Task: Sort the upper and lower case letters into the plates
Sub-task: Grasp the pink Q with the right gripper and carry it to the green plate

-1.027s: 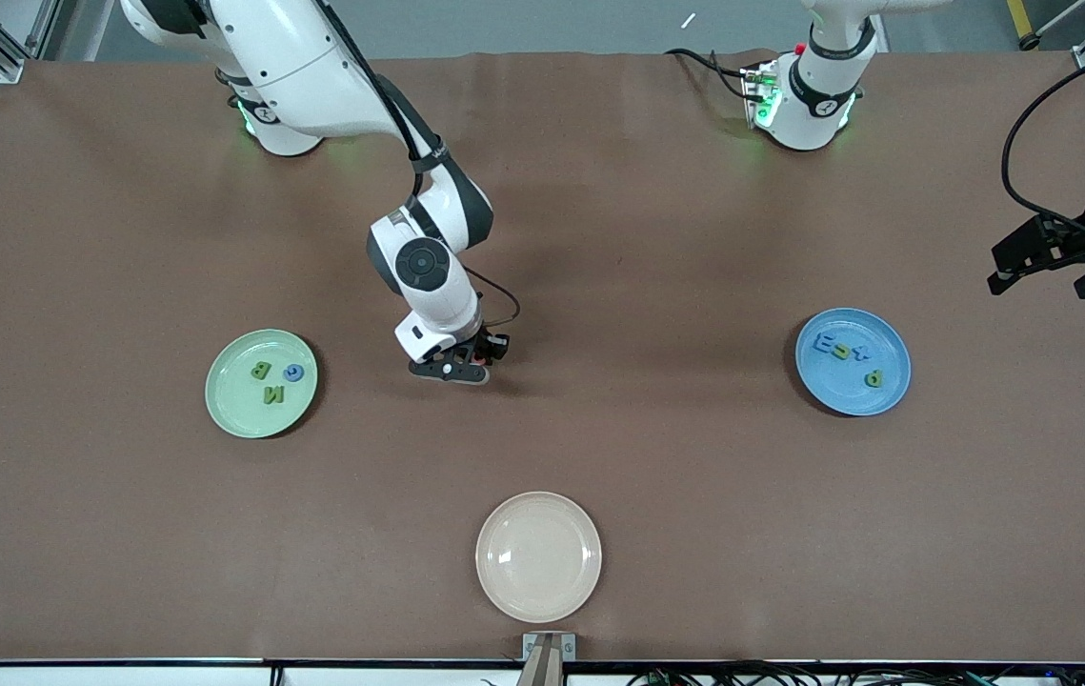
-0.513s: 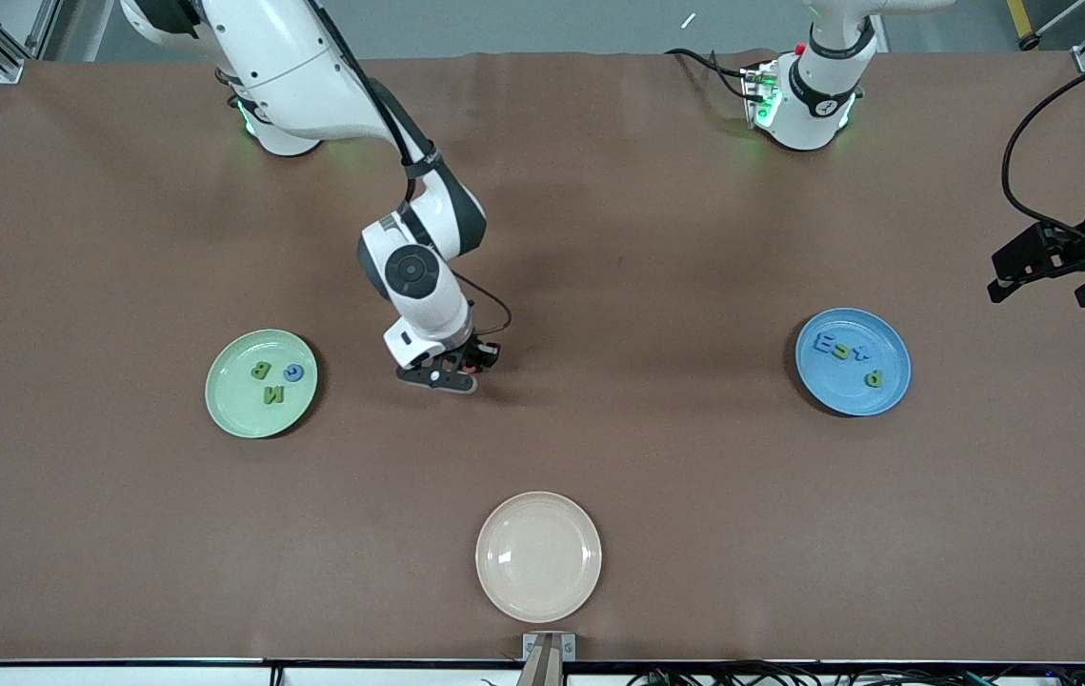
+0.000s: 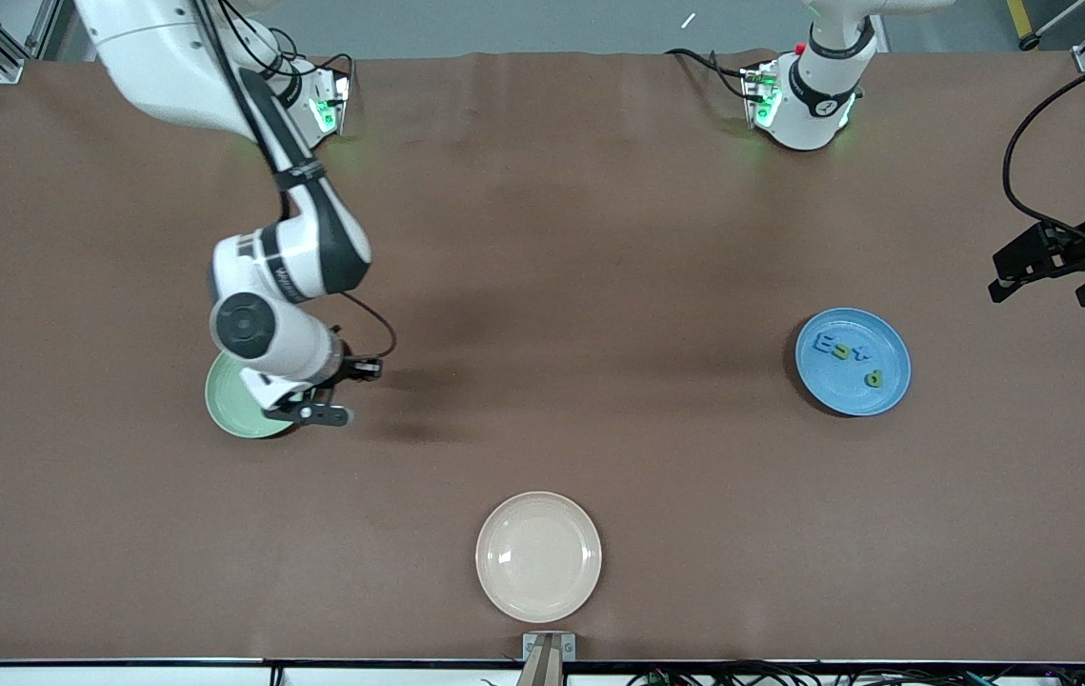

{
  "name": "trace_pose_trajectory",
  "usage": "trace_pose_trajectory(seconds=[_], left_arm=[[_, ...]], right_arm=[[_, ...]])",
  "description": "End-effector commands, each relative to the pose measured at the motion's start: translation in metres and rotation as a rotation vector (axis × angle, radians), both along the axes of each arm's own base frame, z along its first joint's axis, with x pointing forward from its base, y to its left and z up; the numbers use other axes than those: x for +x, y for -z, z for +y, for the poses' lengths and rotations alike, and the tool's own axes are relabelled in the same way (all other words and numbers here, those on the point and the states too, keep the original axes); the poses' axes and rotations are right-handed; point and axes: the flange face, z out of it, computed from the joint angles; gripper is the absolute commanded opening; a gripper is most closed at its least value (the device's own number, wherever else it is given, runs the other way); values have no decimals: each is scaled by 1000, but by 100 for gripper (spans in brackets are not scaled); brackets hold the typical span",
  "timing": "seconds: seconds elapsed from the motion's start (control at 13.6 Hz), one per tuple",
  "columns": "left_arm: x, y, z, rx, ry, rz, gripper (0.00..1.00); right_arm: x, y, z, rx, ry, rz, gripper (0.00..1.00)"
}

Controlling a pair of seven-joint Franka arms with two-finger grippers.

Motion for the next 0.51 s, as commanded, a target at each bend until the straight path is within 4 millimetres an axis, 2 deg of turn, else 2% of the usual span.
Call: trace_pose_trajectory(seconds=[0.0,0.15,0.44], left_arm=[[0,-6,-4,-12,7,3,99],[-2,-14,-3,-12,5,-11,99],[-10,-37,-3,-8,11,13,99]], right_arm=[[-14,10,-59,14,-61,31,0],[-20,20,-94,10,-71,50,0],[-45,49,-130,-4,-74,22,0]])
